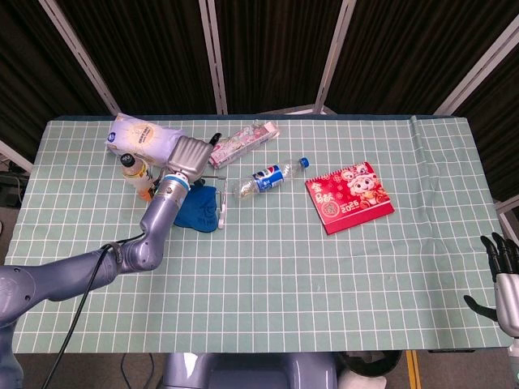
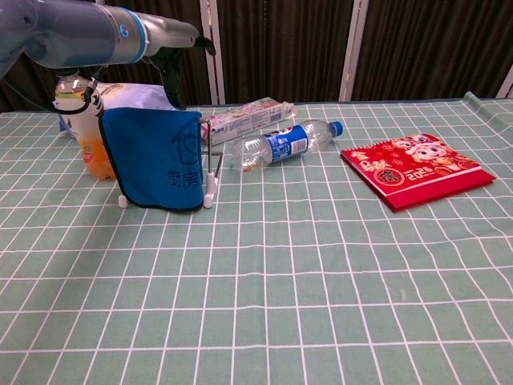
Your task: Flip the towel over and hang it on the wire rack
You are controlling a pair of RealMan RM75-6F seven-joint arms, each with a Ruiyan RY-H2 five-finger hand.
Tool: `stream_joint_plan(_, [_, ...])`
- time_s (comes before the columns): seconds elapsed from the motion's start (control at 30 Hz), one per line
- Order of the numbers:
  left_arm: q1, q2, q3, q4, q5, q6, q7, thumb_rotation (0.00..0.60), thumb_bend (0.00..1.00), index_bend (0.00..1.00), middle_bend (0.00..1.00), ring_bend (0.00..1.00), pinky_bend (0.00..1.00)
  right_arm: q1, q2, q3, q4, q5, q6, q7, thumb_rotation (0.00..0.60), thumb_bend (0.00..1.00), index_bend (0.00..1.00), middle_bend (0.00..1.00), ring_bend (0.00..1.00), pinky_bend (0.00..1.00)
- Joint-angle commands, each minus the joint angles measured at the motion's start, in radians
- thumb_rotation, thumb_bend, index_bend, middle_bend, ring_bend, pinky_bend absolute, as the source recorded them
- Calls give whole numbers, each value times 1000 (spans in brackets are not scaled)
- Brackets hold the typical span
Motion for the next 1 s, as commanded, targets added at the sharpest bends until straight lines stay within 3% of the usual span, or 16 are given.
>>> stream_joint_plan(0.03, [32, 40, -39, -47, 74, 15, -95, 600, 203, 0, 975, 958, 1000, -2, 1, -1, -2, -4, 4, 2, 600, 0, 55, 0, 0, 0])
stream_joint_plan(0.2, [95, 120, -64, -159, 206, 82, -209, 600, 202, 0, 955, 943, 1000, -8, 7, -6, -8, -23, 18, 11, 600, 0, 53, 0, 0, 0])
stream_joint_plan(0.33, [180, 211, -67, -292, 332, 190, -291, 600, 161, 0, 832, 802, 945, -12, 11, -14, -11, -47, 29, 20, 600, 0, 56, 0, 0, 0])
stream_joint_plan(0.37, [205, 235, -62, -328, 359, 216, -307, 600, 136, 0, 773, 740, 873, -13, 12, -16, -12, -54, 31, 24, 600, 0, 58, 0, 0, 0])
stream_joint_plan(0.47, [283, 314, -38, -445, 424, 303, -328, 600, 52, 0, 490, 444, 487, -15, 16, -22, -12, -76, 40, 37, 600, 0, 60, 0, 0, 0])
stream_joint_plan(0.53, [341, 362, -11, -525, 470, 375, -326, 600, 7, 0, 201, 172, 215, -17, 19, -25, -12, -89, 46, 46, 600, 0, 56, 0, 0, 0])
stream_joint_plan(0.63, [420, 392, 30, -604, 541, 476, -332, 600, 0, 0, 5, 5, 37, -19, 22, -28, -13, -101, 54, 52, 600, 0, 57, 0, 0, 0])
stream_joint_plan(1.0, [729, 443, 244, -790, 769, 805, -299, 600, 0, 0, 0, 0, 0, -34, 29, -31, -16, -141, 98, 61, 600, 0, 62, 0, 0, 0])
